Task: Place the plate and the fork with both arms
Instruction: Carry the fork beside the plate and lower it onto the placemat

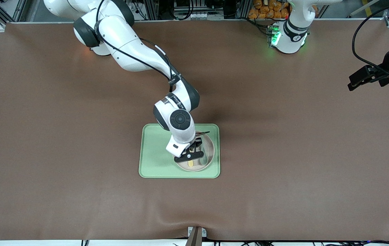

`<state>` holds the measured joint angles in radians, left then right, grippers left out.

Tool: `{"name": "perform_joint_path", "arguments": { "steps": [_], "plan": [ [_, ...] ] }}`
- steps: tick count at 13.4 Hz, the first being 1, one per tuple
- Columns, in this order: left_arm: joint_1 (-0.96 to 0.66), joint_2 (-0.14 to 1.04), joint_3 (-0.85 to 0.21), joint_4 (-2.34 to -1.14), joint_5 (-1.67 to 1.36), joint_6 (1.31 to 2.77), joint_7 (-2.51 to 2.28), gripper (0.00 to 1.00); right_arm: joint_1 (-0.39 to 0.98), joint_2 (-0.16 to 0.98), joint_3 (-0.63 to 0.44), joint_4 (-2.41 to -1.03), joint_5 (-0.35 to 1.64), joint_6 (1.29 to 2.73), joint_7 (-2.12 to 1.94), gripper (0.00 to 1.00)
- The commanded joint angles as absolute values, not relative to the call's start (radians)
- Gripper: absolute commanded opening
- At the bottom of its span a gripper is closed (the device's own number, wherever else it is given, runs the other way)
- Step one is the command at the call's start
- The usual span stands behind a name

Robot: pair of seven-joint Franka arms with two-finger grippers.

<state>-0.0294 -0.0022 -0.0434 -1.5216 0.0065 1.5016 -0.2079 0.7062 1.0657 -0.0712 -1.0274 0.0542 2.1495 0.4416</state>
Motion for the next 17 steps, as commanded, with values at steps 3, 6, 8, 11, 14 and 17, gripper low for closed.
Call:
{"name": "perform_joint_path", "arguments": {
  "steps": [3,6,8,11,14,17],
  "plan": [
    [-0.037,-0.023,-0.034,-1.529,-0.009,1.499,-0.201,1.00,0.707,1.081,-0.074,-0.992,0.049,2.137,0.468,0.00],
    [-0.035,-0.025,-0.034,-1.529,-0.009,1.497,-0.201,1.00,0.695,1.066,-0.060,-0.989,0.052,2.126,0.489,0.00],
    [-0.037,-0.023,-0.034,-1.529,-0.009,1.497,-0.201,1.00,0.681,1.052,-0.054,-0.985,0.096,2.102,0.498,0.00],
    [-0.037,-0.023,-0.034,-1.529,-0.009,1.497,-0.201,1.00,0.649,1.005,-0.055,-0.986,0.138,2.060,0.499,0.00],
    [-0.035,-0.023,-0.034,-1.529,-0.009,1.497,-0.201,1.00,0.577,0.951,-0.034,-0.999,0.138,2.031,0.477,0.00],
    [-0.037,-0.021,-0.034,-1.529,-0.009,1.499,-0.201,1.00,0.517,0.895,-0.021,-1.102,0.135,2.029,0.399,0.00]
  ]
}}
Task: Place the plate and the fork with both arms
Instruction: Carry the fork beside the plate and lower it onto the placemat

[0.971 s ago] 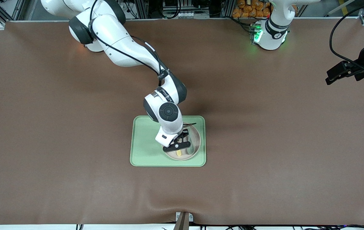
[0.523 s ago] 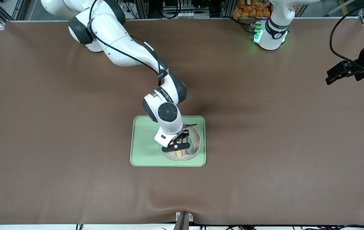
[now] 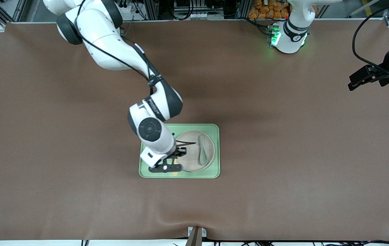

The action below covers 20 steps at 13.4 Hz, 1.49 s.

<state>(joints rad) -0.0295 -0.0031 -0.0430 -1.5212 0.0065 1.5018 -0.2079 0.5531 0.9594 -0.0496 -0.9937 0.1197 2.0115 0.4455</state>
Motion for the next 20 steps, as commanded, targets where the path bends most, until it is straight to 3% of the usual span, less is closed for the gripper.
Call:
{"name": "perform_joint_path", "arguments": {
  "steps": [1,6,14,15,16,17,20],
  "plan": [
    [-0.037,-0.021,-0.034,-1.529,-0.009,1.499,-0.201,1.00,0.502,0.867,-0.012,-1.171,0.135,2.069,0.391,0.00],
    [-0.037,-0.020,-0.034,-1.529,-0.009,1.500,-0.201,1.00,0.472,0.712,-0.002,-1.530,0.132,2.311,0.359,0.00],
    [-0.037,-0.021,-0.034,-1.531,-0.009,1.499,-0.201,1.00,0.480,0.698,-0.002,-1.681,0.133,2.473,0.377,0.00],
    [-0.037,-0.021,-0.034,-1.531,-0.009,1.499,-0.201,1.00,0.482,0.698,-0.002,-1.680,0.133,2.473,0.396,0.05],
    [-0.037,-0.023,-0.034,-1.529,-0.009,1.499,-0.201,1.00,0.482,0.699,0.000,-1.678,0.133,2.471,0.408,0.23],
    [-0.035,-0.023,-0.034,-1.529,-0.009,1.499,-0.201,1.00,0.483,0.699,0.000,-1.678,0.133,2.471,0.408,0.50],
    [-0.035,-0.021,-0.034,-1.531,-0.009,1.499,-0.201,1.00,0.474,0.698,-0.002,-1.657,0.137,2.461,0.407,1.00]
  ]
}}
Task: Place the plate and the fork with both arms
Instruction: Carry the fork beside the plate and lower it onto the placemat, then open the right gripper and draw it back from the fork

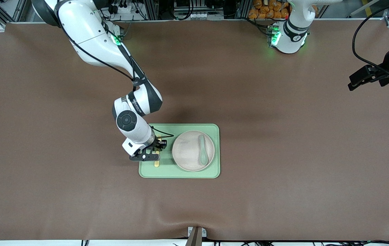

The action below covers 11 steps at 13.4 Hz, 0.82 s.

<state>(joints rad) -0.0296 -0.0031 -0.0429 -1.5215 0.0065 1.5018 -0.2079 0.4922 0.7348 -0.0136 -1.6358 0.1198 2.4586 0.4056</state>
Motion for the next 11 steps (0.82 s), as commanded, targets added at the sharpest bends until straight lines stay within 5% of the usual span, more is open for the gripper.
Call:
{"name": "perform_joint_path", "arguments": {
  "steps": [1,9,11],
  "plan": [
    [-0.035,-0.023,-0.034,-1.529,-0.009,1.499,-0.201,1.00,0.471,0.690,0.000,-1.645,0.138,2.448,0.405,1.00],
    [-0.037,-0.014,-0.034,-1.529,-0.009,1.505,-0.201,1.00,0.378,0.575,0.015,-1.480,0.133,2.156,0.471,1.00],
    [-0.037,-0.014,-0.034,-1.528,-0.009,1.506,-0.201,1.00,0.255,0.539,0.165,-1.460,0.123,2.068,0.468,1.00]
  ]
}}
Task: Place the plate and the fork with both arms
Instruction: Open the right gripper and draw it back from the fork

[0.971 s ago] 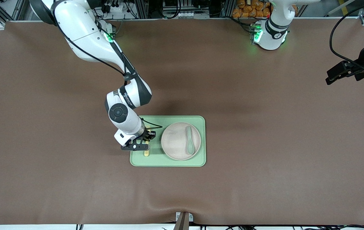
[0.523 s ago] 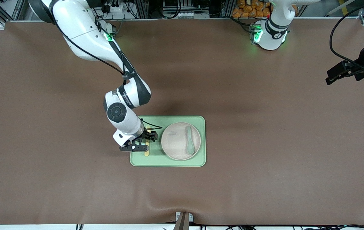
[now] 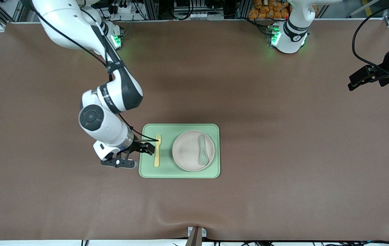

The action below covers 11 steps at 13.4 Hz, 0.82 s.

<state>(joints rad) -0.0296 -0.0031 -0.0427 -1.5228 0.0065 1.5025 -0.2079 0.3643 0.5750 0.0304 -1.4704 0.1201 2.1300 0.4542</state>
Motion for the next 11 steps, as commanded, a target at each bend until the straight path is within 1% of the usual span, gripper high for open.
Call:
{"name": "perform_joint_path", "arguments": {
  "steps": [1,3,4,6,9,11],
  "plan": [
    [-0.037,-0.014,-0.034,-1.529,-0.009,1.508,-0.201,1.00,0.195,0.523,0.240,-1.456,0.082,2.057,0.469,1.00],
    [-0.035,-0.012,-0.034,-1.529,-0.009,1.509,-0.201,1.00,0.115,0.489,0.329,-1.454,-0.023,2.020,0.466,1.00],
    [-0.037,-0.012,-0.034,-1.529,-0.009,1.508,-0.201,1.00,0.095,0.477,0.359,-1.441,-0.040,2.001,0.468,1.00],
    [-0.037,-0.012,-0.034,-1.529,-0.011,1.508,-0.201,1.00,0.068,0.440,0.361,-1.407,-0.040,1.945,0.466,1.00],
    [-0.035,-0.012,-0.034,-1.529,-0.009,1.509,-0.201,1.00,0.026,0.423,0.357,-1.286,-0.037,1.739,0.408,1.00],
    [-0.037,-0.012,-0.034,-1.529,-0.009,1.509,-0.201,1.00,0.022,0.422,0.348,-1.200,-0.049,1.639,0.407,1.00]
  ]
}}
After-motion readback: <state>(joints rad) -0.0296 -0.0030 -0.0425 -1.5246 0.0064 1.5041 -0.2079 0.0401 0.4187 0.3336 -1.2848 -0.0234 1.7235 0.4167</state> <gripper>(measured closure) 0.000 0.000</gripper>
